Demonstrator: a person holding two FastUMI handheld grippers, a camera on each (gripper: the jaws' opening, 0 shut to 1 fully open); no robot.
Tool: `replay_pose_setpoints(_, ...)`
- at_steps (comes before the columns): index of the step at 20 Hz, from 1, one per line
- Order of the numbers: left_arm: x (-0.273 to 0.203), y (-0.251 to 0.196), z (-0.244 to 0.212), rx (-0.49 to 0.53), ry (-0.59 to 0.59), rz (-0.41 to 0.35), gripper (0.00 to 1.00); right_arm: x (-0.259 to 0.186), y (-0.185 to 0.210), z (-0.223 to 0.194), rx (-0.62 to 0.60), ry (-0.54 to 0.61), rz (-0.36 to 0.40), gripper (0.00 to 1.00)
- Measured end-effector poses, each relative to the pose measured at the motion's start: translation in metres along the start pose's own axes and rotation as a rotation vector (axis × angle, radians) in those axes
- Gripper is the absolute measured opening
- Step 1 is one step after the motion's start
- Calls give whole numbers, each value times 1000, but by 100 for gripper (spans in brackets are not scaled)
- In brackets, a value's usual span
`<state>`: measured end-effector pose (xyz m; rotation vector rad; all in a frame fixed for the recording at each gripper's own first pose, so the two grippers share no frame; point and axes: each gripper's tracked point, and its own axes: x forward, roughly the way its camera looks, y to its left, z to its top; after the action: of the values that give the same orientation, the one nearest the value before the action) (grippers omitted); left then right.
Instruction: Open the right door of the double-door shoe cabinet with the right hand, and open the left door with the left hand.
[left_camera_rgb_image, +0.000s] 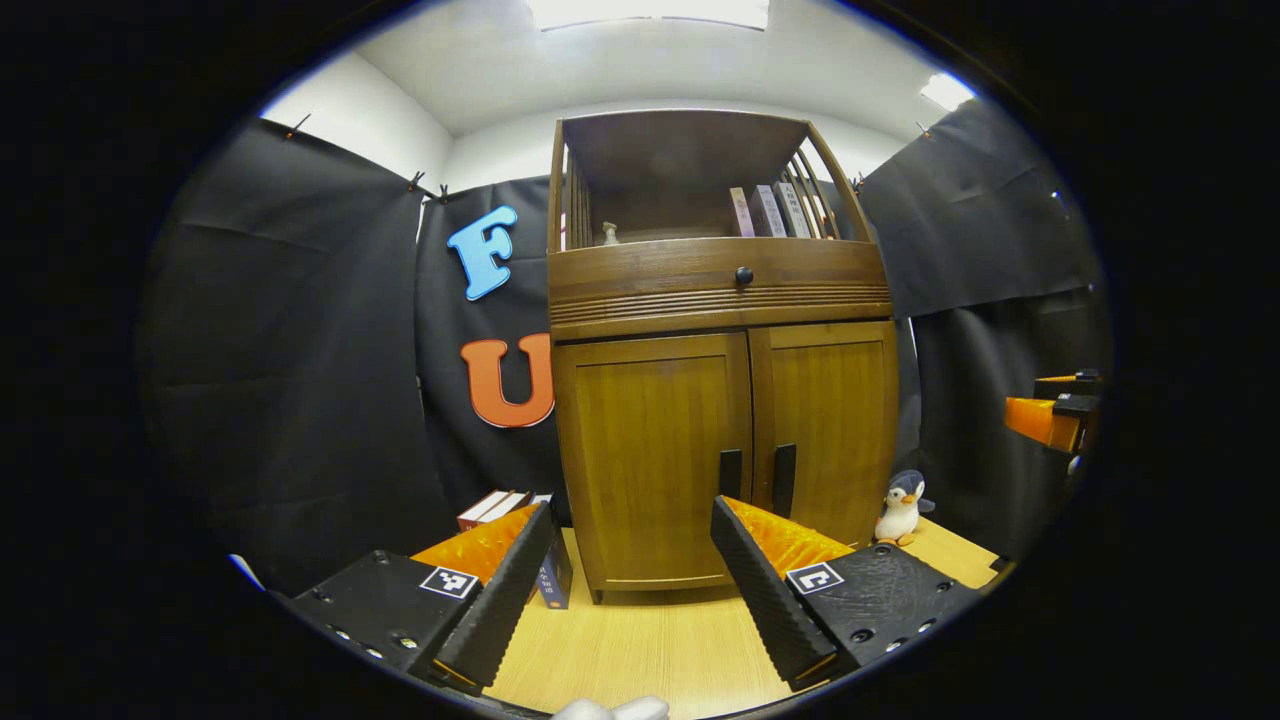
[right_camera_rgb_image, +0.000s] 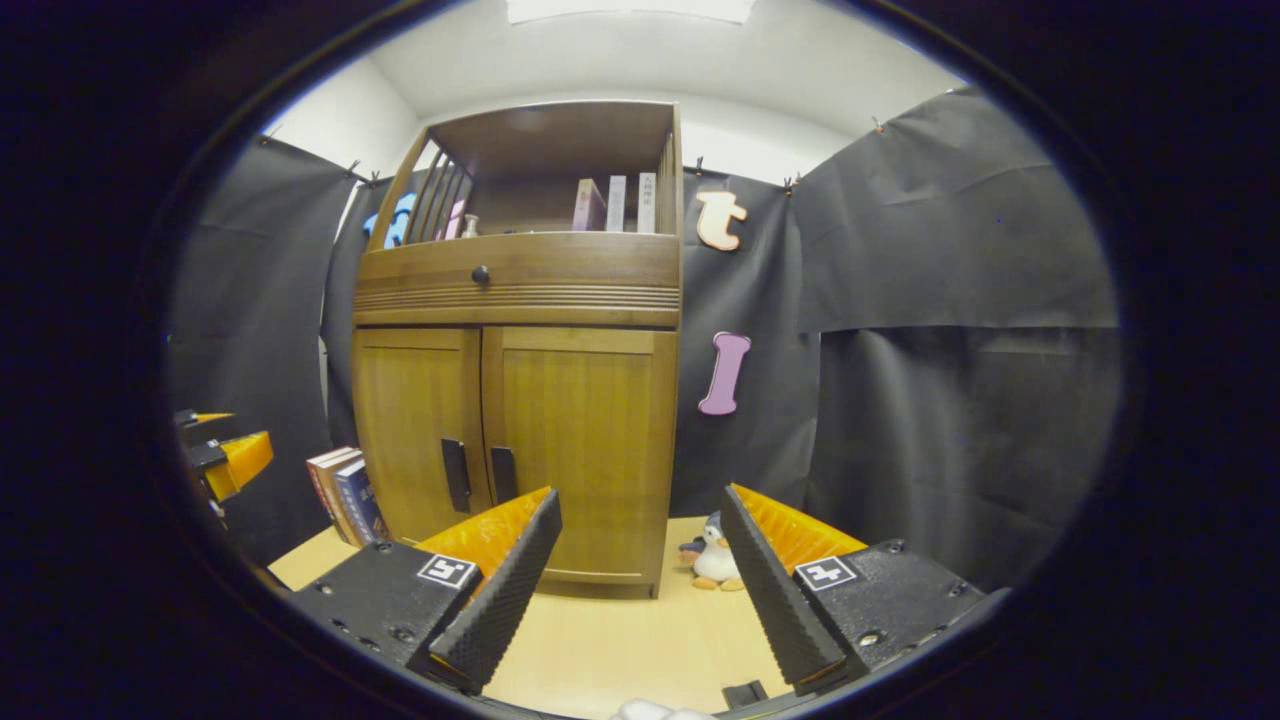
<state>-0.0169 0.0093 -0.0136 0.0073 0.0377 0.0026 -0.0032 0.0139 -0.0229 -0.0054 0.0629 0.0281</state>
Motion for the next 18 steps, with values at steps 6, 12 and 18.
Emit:
replay_pose_setpoints(6, -8, 12, -1, -15, -1, 14, 96, 27, 16, -26, -20, 43, 32, 100)
replay_pose_setpoints(12, -23, 35, -8, -8, 17, 82, 96, 86, 64, -51, -7, 79, 123, 100)
replay_pose_setpoints(18, -32, 53, -10, 1, 27, 142, 96, 158, 126, -66, -6, 107, 200, 100)
